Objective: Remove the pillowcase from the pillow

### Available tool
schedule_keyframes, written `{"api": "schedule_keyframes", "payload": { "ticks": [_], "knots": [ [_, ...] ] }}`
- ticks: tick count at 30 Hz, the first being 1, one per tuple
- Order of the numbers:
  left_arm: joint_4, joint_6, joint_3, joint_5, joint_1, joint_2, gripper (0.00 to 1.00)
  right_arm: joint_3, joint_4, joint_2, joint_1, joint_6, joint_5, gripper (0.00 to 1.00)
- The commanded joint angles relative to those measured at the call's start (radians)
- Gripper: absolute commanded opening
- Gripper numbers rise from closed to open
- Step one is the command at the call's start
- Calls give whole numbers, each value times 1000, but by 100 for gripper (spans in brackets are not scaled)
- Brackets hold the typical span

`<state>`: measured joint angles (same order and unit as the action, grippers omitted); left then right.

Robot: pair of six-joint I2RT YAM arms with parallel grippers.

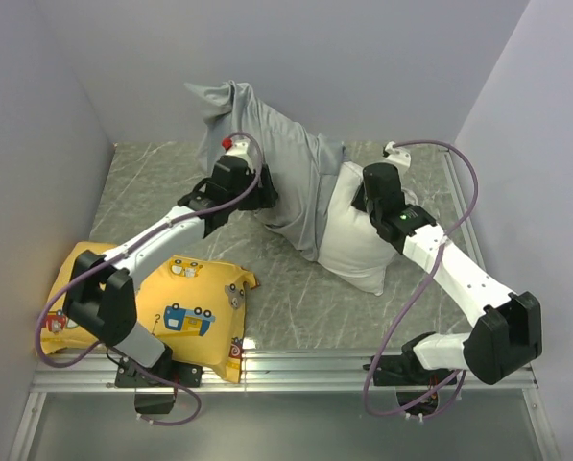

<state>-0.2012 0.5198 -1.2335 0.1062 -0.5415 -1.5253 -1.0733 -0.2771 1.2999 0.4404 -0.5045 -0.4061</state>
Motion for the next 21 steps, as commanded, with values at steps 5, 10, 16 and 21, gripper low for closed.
{"api": "schedule_keyframes", "payload": {
  "ticks": [5, 10, 16, 21],
  "knots": [
    [194, 34, -30, -1, -20, -55, 75, 53, 6, -13, 14, -9, 79, 0],
    [65, 36, -118, 202, -9, -130, 1, 50, -4, -34, -6, 3, 79, 0],
    [-82, 120, -178, 377, 219, -98, 0, 64, -30, -93, -173, 24, 130, 0],
    [-78, 169, -120, 290, 446, 0, 0, 104, -22, -139, -347, 29, 253, 0]
  ]
}}
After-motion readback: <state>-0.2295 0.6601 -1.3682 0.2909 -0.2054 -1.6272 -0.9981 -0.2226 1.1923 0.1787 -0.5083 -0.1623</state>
